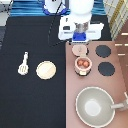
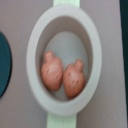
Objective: Take the lid off the pot, put the pot on the plate, and use the tool to push the pot to the front of the table.
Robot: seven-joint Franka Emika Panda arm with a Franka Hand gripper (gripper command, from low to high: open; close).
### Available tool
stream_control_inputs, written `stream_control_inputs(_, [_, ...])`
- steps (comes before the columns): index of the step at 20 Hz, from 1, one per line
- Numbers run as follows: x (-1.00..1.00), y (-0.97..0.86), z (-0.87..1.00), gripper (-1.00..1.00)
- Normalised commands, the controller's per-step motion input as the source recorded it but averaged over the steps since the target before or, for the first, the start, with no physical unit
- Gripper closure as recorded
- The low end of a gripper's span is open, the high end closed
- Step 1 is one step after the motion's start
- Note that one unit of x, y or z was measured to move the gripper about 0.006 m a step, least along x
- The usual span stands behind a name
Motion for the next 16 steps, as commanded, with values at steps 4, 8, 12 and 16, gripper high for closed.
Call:
stream_control_inputs(4, [0.83,-0.16,0.0,-1.0])
stream_control_inputs(8, [0.83,-0.07,-0.01,-1.0])
stream_control_inputs(12, [0.72,0.0,-0.15,-1.0])
stream_control_inputs(16, [0.53,0.0,-0.3,-1.0])
